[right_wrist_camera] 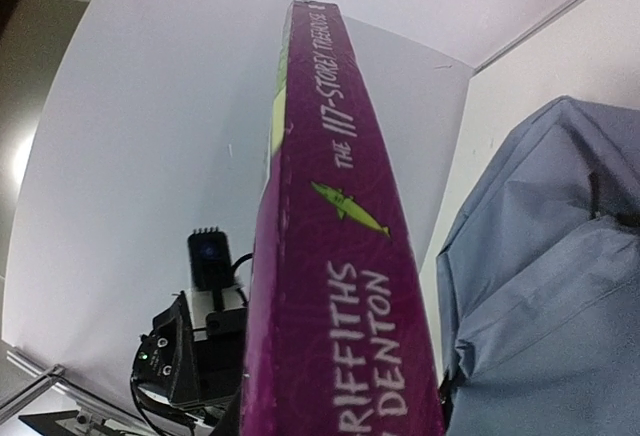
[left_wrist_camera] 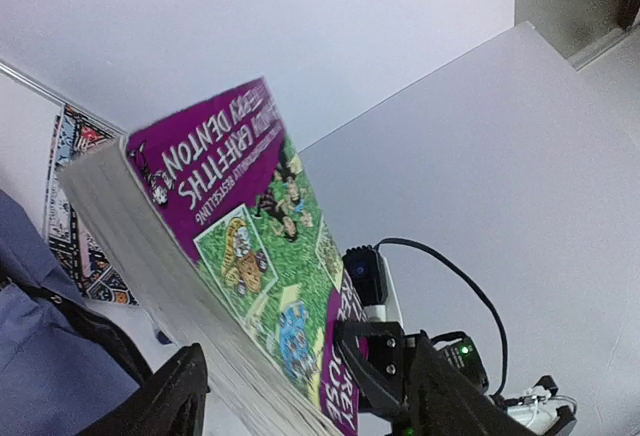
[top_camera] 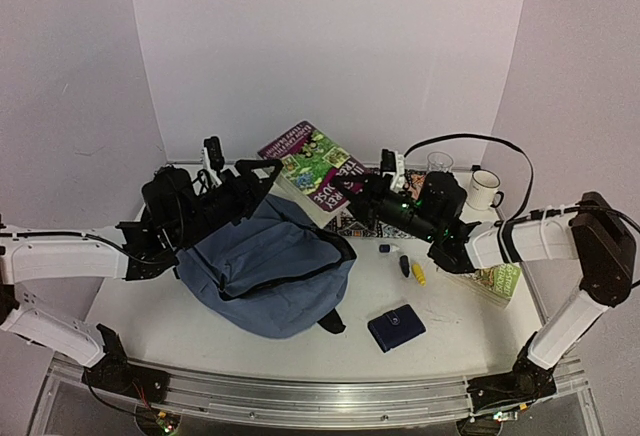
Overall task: Pack the student bag
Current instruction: Pass from the left arm to the right, then open the largest pocket of the student bag.
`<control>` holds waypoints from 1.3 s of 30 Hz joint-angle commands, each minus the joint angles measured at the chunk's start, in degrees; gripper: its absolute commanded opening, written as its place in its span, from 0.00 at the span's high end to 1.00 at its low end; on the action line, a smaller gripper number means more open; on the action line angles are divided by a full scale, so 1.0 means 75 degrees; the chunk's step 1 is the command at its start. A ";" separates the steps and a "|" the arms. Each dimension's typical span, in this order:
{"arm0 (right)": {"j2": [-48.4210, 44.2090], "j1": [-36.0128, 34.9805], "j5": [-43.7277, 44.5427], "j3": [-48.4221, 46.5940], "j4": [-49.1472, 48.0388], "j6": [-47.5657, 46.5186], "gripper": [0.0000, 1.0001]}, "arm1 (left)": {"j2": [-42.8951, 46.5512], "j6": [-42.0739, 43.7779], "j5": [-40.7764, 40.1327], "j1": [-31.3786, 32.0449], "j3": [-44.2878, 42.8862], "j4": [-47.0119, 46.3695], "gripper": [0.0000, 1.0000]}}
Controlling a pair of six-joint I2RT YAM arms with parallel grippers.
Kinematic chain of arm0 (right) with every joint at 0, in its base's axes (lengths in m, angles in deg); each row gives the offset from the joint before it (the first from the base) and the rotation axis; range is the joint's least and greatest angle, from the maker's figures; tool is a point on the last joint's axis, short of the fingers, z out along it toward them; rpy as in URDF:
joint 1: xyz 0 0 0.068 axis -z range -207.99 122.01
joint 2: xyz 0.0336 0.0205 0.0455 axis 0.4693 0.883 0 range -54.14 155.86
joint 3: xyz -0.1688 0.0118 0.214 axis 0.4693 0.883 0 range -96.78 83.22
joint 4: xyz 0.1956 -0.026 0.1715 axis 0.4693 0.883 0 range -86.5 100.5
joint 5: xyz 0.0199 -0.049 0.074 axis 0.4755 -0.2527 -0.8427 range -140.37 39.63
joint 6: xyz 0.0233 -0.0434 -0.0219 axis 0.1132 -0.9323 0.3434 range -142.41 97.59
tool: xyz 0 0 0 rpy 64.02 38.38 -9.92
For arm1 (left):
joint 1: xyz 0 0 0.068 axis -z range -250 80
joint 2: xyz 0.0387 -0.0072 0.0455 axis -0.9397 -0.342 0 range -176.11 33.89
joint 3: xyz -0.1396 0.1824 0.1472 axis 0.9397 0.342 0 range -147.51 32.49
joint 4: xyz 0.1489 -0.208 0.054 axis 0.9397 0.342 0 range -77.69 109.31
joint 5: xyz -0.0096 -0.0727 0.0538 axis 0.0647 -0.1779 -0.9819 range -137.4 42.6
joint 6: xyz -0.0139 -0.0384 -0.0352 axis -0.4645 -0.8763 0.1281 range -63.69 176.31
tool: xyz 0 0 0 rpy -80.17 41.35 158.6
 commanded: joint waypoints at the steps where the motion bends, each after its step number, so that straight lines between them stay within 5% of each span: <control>1: -0.0769 0.0510 0.0091 0.0372 -0.2181 -0.0194 1.00 | 0.0698 0.1855 0.0098 -0.0050 -0.0307 0.1507 0.25; 8: -0.1733 0.1117 -0.0025 0.1059 -0.0933 -0.0436 1.00 | 0.0280 0.4125 0.0646 -0.0035 -0.1734 0.5087 0.19; 16: -0.2783 0.1553 0.0055 0.1630 0.0589 -0.0645 1.00 | -0.0937 0.5701 0.1348 0.0369 -0.3190 0.7794 0.11; 31: -0.3644 0.1694 0.0313 0.2089 0.1831 -0.0904 1.00 | -0.3479 0.6900 -0.1527 0.2252 -0.5109 0.9778 0.12; 35: -0.3787 0.1686 0.0328 0.2162 0.2011 -0.0931 1.00 | -0.3971 0.7057 -0.2218 0.2326 -0.5440 1.0107 0.20; 39: -0.3930 0.1689 0.0303 0.2187 0.2272 -0.0963 1.00 | -0.4336 0.7231 -0.2847 0.2330 -0.5713 1.0453 0.47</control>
